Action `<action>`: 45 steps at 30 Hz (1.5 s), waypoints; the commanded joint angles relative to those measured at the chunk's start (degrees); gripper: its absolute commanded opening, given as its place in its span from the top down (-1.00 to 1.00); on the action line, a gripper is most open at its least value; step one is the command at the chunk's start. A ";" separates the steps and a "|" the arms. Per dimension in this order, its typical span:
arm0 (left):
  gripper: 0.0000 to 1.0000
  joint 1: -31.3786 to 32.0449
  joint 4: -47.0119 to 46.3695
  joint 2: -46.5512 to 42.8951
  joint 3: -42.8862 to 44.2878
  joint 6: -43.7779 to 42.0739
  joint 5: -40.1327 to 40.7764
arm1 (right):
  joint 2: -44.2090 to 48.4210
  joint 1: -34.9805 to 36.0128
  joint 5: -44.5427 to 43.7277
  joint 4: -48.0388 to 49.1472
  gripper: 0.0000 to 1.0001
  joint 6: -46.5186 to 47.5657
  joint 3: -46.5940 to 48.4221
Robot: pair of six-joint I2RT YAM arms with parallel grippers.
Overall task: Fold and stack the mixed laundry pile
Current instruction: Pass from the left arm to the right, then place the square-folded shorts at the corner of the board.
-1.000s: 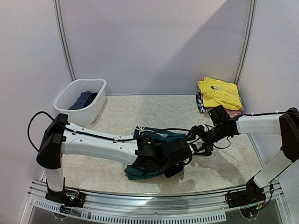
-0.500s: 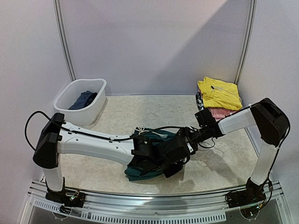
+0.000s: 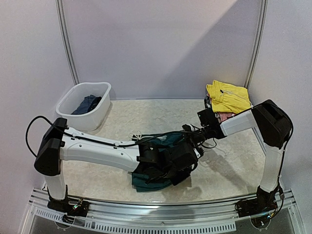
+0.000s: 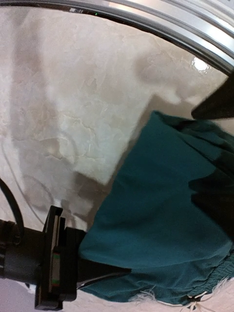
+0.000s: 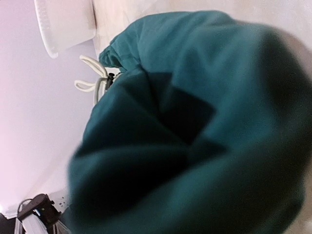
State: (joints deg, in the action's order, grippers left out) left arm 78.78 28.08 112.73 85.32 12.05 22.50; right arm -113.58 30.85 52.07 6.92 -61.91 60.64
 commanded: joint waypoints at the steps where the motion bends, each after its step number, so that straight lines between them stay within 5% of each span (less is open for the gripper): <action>1: -0.48 -0.47 1.00 -3.57 -0.64 3.07 0.58 | -1.93 0.09 -0.32 -5.91 0.94 5.59 4.81; 4: -0.98 -0.47 2.37 -4.91 -1.35 4.75 2.30 | -2.64 0.01 -1.41 -12.78 1.00 9.06 8.25; 19: -0.99 -1.01 13.86 -22.36 -11.87 15.20 13.69 | -7.65 -4.66 -20.70 -49.78 1.00 34.91 33.43; 35: -0.99 -7.49 21.04 -39.37 -21.14 22.11 14.84 | -14.39 -10.74 -38.79 -64.38 1.00 49.69 60.63; 45: -0.99 -14.06 21.50 -34.72 -15.86 19.93 8.70 | -17.61 -14.35 -44.12 -66.89 1.00 59.47 73.14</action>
State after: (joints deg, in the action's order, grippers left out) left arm 66.52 48.42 75.00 65.87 32.84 34.59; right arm -129.60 17.67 12.25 -59.00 -8.71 129.82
